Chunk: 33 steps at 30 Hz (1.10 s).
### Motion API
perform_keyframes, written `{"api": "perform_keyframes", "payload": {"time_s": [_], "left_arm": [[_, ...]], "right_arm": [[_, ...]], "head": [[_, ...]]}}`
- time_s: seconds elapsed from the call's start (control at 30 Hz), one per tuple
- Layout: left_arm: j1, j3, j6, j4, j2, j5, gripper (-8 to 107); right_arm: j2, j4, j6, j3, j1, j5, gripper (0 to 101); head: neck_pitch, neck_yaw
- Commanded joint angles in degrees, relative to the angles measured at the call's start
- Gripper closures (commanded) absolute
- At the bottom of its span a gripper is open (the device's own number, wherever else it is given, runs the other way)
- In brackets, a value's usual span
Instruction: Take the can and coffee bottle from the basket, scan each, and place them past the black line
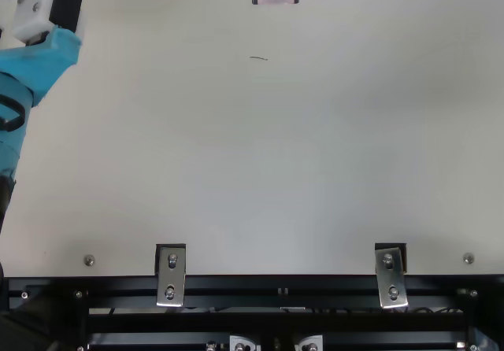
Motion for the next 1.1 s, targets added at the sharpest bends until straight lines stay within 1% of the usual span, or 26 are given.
{"api": "perform_keyframes", "payload": {"time_s": [0.0, 0.27, 0.57, 0.8, 1.07], "left_arm": [[0.0, 0.0, 0.0, 0.0, 0.0, 0.0, 9], [0.0, 0.0, 0.0, 0.0, 0.0, 0.0, 9], [0.0, 0.0, 0.0, 0.0, 0.0, 0.0, 9], [0.0, 0.0, 0.0, 0.0, 0.0, 0.0, 9], [0.0, 0.0, 0.0, 0.0, 0.0, 0.0, 9]], "right_arm": [[3.22, 1.65, -0.9, -0.42, 0.56, -1.29, 101], [11.94, 7.29, -3.8, -2.53, 3.01, -5.94, 101], [20.56, 11.97, -7.56, -4.91, 4.92, -12.73, 101], [25.13, 15.93, -12.01, -5.86, 5.21, -16.26, 101], [27.89, 19.61, -15.74, -5.67, 3.98, -18.15, 101]], "head": [[-2.21, -1.26], [-2.21, -1.26], [-2.21, -1.26], [-2.21, -1.26], [-2.21, -1.26]]}}
